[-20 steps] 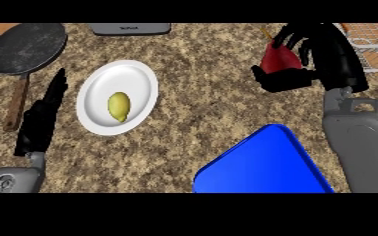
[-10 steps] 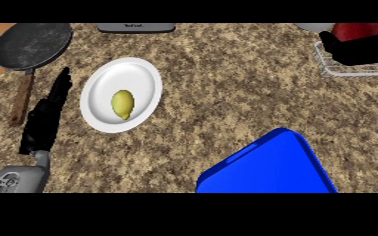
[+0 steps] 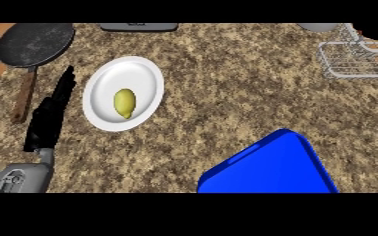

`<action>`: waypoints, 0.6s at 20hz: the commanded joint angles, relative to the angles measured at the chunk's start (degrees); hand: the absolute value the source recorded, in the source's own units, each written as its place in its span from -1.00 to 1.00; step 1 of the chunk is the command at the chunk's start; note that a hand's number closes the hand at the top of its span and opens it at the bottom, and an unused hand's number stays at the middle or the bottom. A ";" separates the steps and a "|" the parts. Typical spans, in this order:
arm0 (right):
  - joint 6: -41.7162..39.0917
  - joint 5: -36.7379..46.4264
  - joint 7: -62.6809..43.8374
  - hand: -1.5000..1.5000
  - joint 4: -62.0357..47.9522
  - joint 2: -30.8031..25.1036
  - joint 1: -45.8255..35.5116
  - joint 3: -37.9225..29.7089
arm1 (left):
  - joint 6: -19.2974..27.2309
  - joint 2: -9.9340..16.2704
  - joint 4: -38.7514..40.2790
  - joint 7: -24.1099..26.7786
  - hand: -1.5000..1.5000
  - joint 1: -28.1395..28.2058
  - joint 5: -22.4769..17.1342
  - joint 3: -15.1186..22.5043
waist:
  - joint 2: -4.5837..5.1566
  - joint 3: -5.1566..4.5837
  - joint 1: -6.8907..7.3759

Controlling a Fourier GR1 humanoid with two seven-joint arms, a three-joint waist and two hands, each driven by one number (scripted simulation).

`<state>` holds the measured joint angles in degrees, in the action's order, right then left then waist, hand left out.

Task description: Pick the pear from the tray and place it in the tiered basket

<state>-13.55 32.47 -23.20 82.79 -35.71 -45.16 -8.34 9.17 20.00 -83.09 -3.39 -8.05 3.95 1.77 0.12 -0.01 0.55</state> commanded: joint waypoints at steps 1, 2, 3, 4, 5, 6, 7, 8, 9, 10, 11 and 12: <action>3.42 6.82 5.79 1.00 -10.15 -2.87 -3.74 1.96 | 0.06 -1.20 -1.60 1.56 0.00 1.81 0.45 0.45 | 0.22 0.00 0.94; 5.49 9.15 7.09 1.00 -11.82 -3.03 -3.29 2.82 | -0.63 -0.75 0.68 0.06 0.00 -0.92 0.18 -0.16 | 0.33 0.00 0.70; 2.72 8.87 5.78 1.00 -9.13 -6.38 -2.85 1.60 | 1.00 -1.70 -1.12 -0.28 0.00 0.14 1.35 0.59 | 0.05 0.00 0.17; 5.56 12.45 7.54 1.00 -14.12 -6.54 -4.40 3.33 | -0.18 -0.99 -0.60 1.16 0.00 0.12 0.94 0.39 | 0.36 -0.01 0.99; 9.24 15.23 9.23 1.00 -15.35 -5.66 -1.05 4.71 | -0.75 0.42 -2.92 -0.19 0.00 1.27 0.23 -0.65 | 0.36 0.04 1.33; 9.70 17.96 7.48 1.00 -18.18 -6.38 -4.07 5.85 | -0.93 -0.75 0.95 2.64 0.00 0.11 0.38 -0.25 | 0.67 -0.04 1.42; 9.51 17.54 10.21 1.00 -20.37 -8.65 -4.63 4.34 | -0.71 -0.79 -2.65 -0.26 0.00 0.97 1.29 1.01 | 0.35 0.03 1.21; 10.67 18.57 11.73 1.00 -23.11 -8.94 -5.44 4.53 | -1.19 -0.56 0.42 0.39 0.00 -1.24 0.30 -0.65 | 0.46 0.01 0.92; 12.74 18.92 12.07 1.00 -24.91 -7.96 -5.26 3.78 | -1.73 -0.16 1.19 0.91 0.00 -1.51 0.04 -1.51 | 0.31 0.01 0.60; 14.80 19.30 14.77 1.00 -28.39 -7.74 -6.39 3.45 | -0.87 -1.51 3.95 1.47 0.00 -3.10 0.87 -1.13 | 0.41 0.01 0.53; 12.21 17.97 17.73 1.00 -31.84 -11.43 -8.48 1.53 | -0.60 -0.91 -1.84 -1.08 0.00 0.44 1.90 0.21 | 0.29 0.04 1.09; 16.51 19.48 19.78 1.00 -35.06 -9.12 -7.23 2.49 | -0.51 -1.45 -0.27 -2.37 0.00 -3.60 1.52 -0.37 | 0.44 0.06 0.95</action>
<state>-1.80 49.41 -9.64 57.47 -43.84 -50.93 -5.33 8.44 19.10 -83.06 -3.59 -9.29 4.93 1.42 0.48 0.00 1.41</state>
